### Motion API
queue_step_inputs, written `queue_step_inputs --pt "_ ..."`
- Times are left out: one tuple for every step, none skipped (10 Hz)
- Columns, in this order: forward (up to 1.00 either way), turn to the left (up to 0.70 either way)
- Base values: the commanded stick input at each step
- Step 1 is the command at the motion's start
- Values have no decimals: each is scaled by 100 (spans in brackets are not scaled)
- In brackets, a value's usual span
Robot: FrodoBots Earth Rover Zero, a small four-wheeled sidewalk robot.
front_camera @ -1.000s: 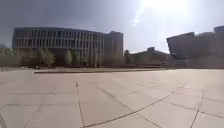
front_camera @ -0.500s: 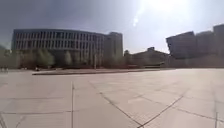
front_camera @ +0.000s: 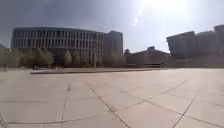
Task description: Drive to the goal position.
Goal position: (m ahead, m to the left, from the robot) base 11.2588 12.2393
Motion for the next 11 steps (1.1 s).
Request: queue_step_inputs --pt "70 1" --pt "70 1" --pt "70 1" --pt "70 1" --pt "70 1" --pt "70 1" --pt "70 1" --pt "70 1" --pt "70 1" --pt "70 1" --pt "70 1"
